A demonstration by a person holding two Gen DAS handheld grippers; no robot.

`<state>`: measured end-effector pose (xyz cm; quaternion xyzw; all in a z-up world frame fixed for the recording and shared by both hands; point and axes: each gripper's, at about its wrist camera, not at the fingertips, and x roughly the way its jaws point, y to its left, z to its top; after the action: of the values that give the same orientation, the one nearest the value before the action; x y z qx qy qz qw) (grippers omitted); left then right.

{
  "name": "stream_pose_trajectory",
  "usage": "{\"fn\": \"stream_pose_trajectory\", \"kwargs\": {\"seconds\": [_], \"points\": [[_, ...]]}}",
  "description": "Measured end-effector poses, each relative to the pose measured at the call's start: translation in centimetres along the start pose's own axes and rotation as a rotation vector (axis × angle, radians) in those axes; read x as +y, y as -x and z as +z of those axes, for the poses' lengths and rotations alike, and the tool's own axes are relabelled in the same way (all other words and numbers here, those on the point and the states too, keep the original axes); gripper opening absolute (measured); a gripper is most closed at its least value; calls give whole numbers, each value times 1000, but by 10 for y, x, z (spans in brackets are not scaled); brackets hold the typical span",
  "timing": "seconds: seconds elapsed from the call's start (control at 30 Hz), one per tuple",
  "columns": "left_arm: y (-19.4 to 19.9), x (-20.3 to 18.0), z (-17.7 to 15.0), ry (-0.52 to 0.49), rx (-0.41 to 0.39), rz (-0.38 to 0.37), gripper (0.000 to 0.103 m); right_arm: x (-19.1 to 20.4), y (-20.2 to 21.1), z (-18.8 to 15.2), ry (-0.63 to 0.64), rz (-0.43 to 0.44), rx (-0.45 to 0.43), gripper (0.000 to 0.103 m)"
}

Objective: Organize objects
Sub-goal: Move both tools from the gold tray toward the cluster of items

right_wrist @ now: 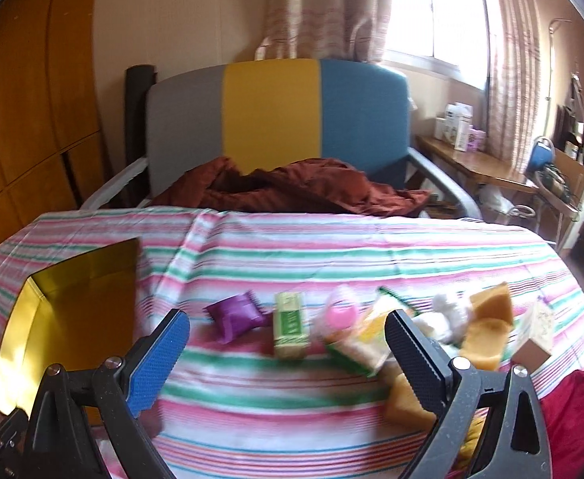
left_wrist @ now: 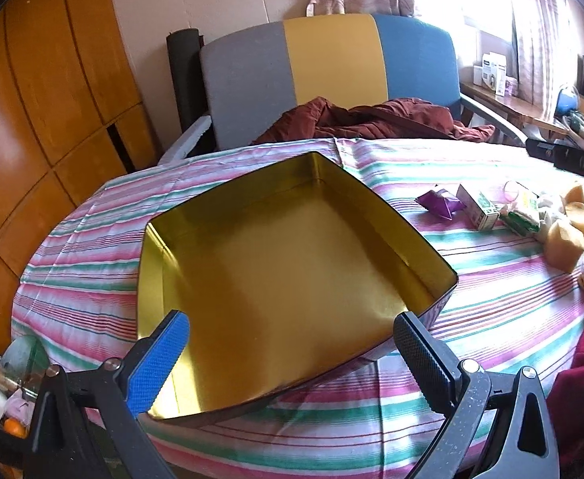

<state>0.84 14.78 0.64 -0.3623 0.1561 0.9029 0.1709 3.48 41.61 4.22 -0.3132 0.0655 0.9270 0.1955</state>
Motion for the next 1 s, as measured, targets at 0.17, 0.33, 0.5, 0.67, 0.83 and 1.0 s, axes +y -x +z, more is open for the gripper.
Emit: {"fn": "stream_pose_trajectory", "kwargs": {"seconds": [0.17,0.33,0.5,0.67,0.83,1.0], "points": [[-6,-10,3,-24,9,-40,103,-38,-4,15,-34,-61,-7,100],[-8,-29,15,-72,-6,-115,103,-83,-13,29,-72,-132,-23,100],[-13,-54,35,-113,-11,-191,103,-127,-30,30,-131,-161,-25,100],[-30,-82,61,-146,8,-236,103,-158,-45,16,-238,-155,14,100],[-62,-109,88,-165,57,-276,102,-170,-46,12,-309,-114,39,100],[-102,-135,110,-241,131,-278,86,-172,-48,10,-326,-79,58,100]]}}
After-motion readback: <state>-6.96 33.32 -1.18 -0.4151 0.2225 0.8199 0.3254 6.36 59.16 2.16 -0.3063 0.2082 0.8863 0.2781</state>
